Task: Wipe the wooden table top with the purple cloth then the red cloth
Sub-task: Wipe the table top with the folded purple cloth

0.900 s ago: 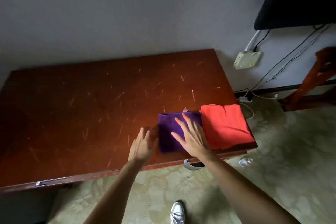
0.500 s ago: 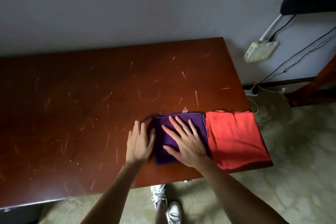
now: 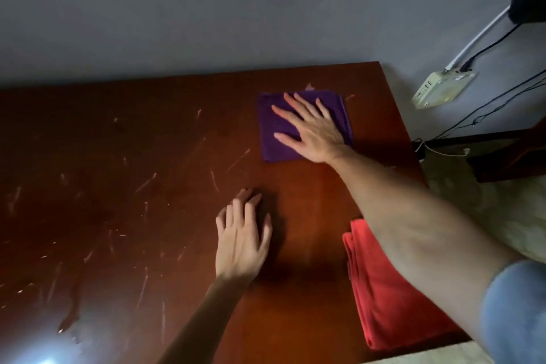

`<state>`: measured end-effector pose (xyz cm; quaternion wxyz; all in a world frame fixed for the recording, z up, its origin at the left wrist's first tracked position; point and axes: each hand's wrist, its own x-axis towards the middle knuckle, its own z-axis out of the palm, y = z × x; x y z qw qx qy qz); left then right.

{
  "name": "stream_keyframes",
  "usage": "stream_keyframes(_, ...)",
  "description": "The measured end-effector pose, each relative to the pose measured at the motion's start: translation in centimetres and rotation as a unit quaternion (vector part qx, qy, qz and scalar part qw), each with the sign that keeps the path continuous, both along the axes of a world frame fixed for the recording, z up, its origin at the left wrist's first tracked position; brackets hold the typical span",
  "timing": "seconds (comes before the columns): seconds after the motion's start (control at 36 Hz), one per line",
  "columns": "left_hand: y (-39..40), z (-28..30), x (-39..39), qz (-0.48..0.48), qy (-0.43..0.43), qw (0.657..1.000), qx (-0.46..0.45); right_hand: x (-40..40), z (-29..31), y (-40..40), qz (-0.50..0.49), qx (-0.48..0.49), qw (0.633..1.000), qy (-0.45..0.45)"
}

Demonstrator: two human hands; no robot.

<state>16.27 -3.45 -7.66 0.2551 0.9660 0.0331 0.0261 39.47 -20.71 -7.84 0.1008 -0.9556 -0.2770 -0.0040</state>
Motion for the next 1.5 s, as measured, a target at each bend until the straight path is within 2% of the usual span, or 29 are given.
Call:
stream_keyframes(0.28,0.0,-0.4,0.1,-0.02,0.022,0.998,0.063,6.7,0.7,-0.9,0.004,-0.021,1.0,0.012)
stream_keyframes(0.42,-0.2,-0.4,-0.1,-0.019,0.008,0.995,0.093,2.0,0.7,-3.2,0.012,-0.036,0.999,0.014)
stream_keyframes(0.64,-0.9,0.5,-0.3,-0.013,0.024,0.992,0.121,-7.4,0.4,-12.8,0.115,-0.075,0.991,-0.005)
stream_keyframes(0.75,-1.1,0.7,-0.4,-0.015,0.038,0.991,0.13,-9.7,0.5,-15.4,0.159,-0.085,0.984,-0.013)
stream_keyframes(0.86,-1.2,0.8,-0.2,-0.015,0.045,0.99,0.131,-7.5,0.6,-15.7,0.2,-0.093,0.975,-0.004)
stream_keyframes(0.94,-1.3,0.8,-0.1,-0.013,0.053,0.991,0.122,-2.0,1.1,-15.6,0.233,-0.106,0.967,0.01)
stream_keyframes(1.08,-1.2,0.6,0.0,-0.011,0.064,0.992,0.111,8.9,2.0,-13.3,0.158,-0.105,0.982,0.02)
stream_keyframes(1.19,-1.3,0.3,0.1,-0.007,0.054,0.992,0.111,13.5,2.3,-10.9,0.111,-0.087,0.989,0.034)
stream_keyframes(1.31,-1.2,0.1,0.2,-0.007,0.05,0.993,0.11,13.9,1.7,-10.1,0.073,-0.073,0.994,0.036)
stream_keyframes(1.5,-1.1,0.0,0.1,-0.019,0.041,0.992,0.115,8.8,0.9,-6.6,-0.044,-0.057,0.996,0.046)
